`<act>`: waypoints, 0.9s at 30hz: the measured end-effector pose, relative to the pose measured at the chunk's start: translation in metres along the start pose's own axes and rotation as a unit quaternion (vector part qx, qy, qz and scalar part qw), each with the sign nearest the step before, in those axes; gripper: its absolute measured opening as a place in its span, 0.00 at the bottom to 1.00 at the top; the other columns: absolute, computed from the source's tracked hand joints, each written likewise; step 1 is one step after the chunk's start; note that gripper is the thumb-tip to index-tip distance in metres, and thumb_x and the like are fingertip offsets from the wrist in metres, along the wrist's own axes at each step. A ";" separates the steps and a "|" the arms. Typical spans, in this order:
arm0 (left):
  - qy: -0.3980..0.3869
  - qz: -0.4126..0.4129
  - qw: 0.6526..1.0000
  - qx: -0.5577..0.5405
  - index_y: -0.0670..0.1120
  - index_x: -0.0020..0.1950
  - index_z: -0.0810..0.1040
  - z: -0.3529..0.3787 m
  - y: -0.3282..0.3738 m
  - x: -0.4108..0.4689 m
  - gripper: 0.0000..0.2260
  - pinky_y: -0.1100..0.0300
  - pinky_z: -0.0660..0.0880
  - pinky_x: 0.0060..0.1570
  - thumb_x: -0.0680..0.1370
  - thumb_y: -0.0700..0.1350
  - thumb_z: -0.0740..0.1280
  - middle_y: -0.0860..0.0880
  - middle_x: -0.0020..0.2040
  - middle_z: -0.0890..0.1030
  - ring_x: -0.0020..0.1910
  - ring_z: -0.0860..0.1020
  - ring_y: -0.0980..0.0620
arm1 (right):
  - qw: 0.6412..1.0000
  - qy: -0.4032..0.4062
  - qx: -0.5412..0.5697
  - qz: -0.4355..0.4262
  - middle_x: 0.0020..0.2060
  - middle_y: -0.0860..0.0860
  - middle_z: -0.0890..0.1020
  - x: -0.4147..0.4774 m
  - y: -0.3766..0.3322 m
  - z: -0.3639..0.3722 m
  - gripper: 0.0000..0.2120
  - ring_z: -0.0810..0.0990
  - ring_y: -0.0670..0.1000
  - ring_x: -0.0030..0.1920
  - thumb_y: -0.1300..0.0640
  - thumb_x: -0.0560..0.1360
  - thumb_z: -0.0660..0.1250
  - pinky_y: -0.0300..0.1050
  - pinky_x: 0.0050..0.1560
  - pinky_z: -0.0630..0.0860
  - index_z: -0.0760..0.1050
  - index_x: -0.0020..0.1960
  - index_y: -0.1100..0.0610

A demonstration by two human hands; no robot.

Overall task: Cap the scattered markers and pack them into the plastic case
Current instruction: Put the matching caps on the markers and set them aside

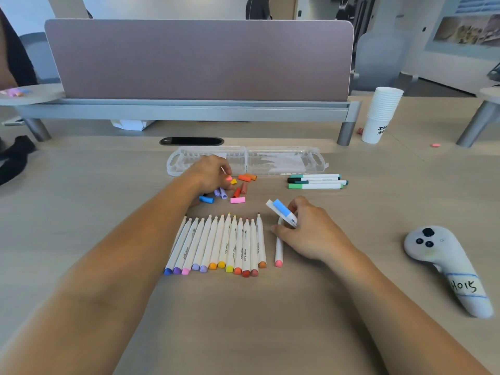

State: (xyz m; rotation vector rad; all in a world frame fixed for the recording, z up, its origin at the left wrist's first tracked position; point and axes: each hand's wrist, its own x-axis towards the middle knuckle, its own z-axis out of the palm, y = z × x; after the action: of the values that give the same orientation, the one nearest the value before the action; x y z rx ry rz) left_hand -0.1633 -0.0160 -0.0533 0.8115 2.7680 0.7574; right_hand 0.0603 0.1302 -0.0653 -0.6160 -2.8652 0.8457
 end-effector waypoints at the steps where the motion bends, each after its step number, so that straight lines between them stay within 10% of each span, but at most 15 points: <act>1: 0.010 0.008 1.000 -0.007 0.47 0.56 0.79 -0.001 -0.001 -0.003 0.12 0.66 0.71 0.33 0.74 0.44 0.75 0.52 0.42 0.81 0.33 0.80 0.60 | 1.000 0.000 -0.004 -0.001 0.40 0.46 0.75 0.000 -0.001 0.001 0.18 0.75 0.45 0.38 0.41 0.73 0.70 0.43 0.32 0.66 0.68 0.54 0.49; 15: 0.010 0.102 0.950 -0.296 0.45 0.48 0.83 -0.005 0.008 -0.129 0.07 0.58 0.80 0.46 0.71 0.39 0.76 0.43 0.40 0.84 0.40 0.82 0.49 | 0.999 0.018 -0.014 0.033 0.36 0.51 0.77 -0.004 -0.004 0.003 0.10 0.75 0.49 0.31 0.50 0.69 0.72 0.42 0.28 0.65 0.74 0.41 0.55; 27: 0.000 0.023 0.786 -0.617 0.41 0.47 0.81 0.000 0.008 -0.142 0.08 0.63 0.79 0.37 0.69 0.40 0.71 0.46 0.35 0.83 0.35 0.81 0.53 | 0.999 0.030 0.034 0.020 0.32 0.53 0.78 -0.006 -0.005 -0.004 0.12 0.74 0.53 0.29 0.50 0.70 0.71 0.44 0.32 0.70 0.75 0.38 0.58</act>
State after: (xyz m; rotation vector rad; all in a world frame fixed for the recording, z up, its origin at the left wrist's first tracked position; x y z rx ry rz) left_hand -0.0402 -0.0877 -0.0478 0.5105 1.5594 2.1313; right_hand 0.0648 0.1259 -0.0592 -0.6799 -2.7667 0.9085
